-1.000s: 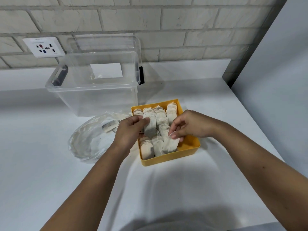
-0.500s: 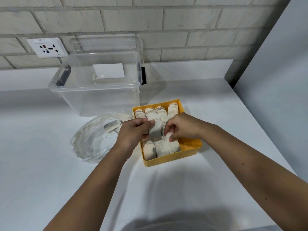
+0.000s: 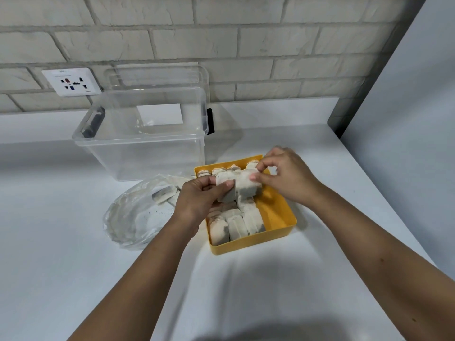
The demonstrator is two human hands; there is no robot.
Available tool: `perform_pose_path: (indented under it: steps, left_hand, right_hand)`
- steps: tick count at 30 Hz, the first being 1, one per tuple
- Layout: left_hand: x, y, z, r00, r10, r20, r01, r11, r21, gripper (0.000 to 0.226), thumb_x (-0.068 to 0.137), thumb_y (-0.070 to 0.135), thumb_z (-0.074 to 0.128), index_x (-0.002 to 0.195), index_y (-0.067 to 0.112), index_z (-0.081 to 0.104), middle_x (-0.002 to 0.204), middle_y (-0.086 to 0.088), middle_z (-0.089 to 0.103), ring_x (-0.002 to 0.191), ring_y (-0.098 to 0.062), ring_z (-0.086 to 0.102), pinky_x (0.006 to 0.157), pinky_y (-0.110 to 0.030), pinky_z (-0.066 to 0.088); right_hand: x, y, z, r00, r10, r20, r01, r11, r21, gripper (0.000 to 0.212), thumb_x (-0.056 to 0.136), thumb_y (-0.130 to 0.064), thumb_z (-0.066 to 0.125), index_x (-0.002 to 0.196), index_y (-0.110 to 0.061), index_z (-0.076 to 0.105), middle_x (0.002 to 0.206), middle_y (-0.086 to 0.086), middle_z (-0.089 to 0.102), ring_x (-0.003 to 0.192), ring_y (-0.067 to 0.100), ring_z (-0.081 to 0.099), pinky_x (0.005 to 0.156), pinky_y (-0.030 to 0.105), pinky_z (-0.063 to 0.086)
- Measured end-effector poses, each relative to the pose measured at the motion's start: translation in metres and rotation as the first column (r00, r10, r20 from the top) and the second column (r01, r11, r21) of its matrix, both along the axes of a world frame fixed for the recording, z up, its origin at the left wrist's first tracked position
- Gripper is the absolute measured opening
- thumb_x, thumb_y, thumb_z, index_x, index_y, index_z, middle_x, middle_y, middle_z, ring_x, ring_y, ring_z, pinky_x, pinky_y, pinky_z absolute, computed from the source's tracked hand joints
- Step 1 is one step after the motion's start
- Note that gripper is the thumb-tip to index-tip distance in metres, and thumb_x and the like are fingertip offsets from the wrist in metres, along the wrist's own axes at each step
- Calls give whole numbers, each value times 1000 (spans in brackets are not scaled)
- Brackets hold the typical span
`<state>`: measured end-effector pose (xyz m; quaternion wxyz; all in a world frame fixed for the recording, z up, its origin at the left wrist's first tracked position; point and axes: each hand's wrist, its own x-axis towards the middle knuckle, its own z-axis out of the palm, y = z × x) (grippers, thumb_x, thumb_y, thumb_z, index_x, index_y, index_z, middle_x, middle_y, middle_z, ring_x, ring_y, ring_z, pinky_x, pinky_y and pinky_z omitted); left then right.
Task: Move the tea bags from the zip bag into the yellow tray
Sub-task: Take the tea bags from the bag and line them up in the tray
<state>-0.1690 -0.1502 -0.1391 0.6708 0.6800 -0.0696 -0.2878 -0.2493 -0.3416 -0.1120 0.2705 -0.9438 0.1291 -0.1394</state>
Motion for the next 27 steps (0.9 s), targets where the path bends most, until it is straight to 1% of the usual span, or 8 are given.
perform_pose_path:
  steps: [4,7,9,13,18,22,24,27]
  left_hand:
    - [2,5,-4,999,1,52,-2,1000,22,7,84,18,77,89,13,77,86,-8,77,79,-18,72,67,-25,59]
    - [3,5,-10,992,11,123,-23,995,92,8,88,21,74,84,15,77,77,-1,74,77,-16,69,78,-36,59]
    - [5,4,-13,990,9,140,-25,993,117,12,90,23,72,82,15,77,75,-2,72,75,-16,67,83,-43,58]
    - [7,2,-13,986,4,165,-27,991,132,15,90,24,72,83,12,76,78,-8,71,75,-18,65,85,-47,57]
    - [8,3,-15,985,-29,171,4,989,146,23,90,23,72,69,12,73,71,-5,66,74,-20,62,85,-50,55]
    - [9,2,-14,987,-20,156,-4,988,156,18,89,21,72,73,15,77,69,1,66,70,-14,60,83,-44,57]
    - [10,0,-13,988,-26,149,3,989,148,12,88,19,73,78,16,78,71,4,67,71,-13,62,77,-36,59]
    - [11,-7,-8,984,-82,160,56,986,158,5,87,18,75,86,13,77,76,1,71,75,-15,67,74,-29,59]
  right_hand:
    - [-10,-23,-9,986,-132,-100,101,959,-264,21,81,-46,71,89,-27,75,122,-3,55,124,19,38,97,34,28]
    - [-11,-27,-23,964,-145,-223,77,955,-285,18,81,-48,71,86,-31,74,149,-3,40,145,21,16,115,43,12]
    - [-6,-27,-27,946,-133,-297,48,960,-275,16,82,-49,70,84,-33,72,157,-4,28,149,22,3,118,49,1]
    - [11,-24,-35,923,-137,-359,21,951,-309,15,84,-50,67,85,-35,70,161,-2,21,150,23,-3,117,53,-5]
    - [28,-23,-44,923,-222,-315,84,914,-397,24,85,-51,65,97,-33,74,158,-2,27,150,24,1,117,54,-5]
    - [29,-22,-48,905,-238,-353,73,904,-422,27,82,-55,65,99,-35,72,157,0,28,150,25,3,117,56,-5]
    - [26,-21,-43,922,-227,-315,100,923,-372,34,78,-58,68,103,-36,68,157,2,27,150,25,2,116,55,-6]
    - [16,-21,-17,970,-143,-197,111,980,-165,44,71,-56,76,109,-37,65,156,2,28,149,25,4,117,48,5]
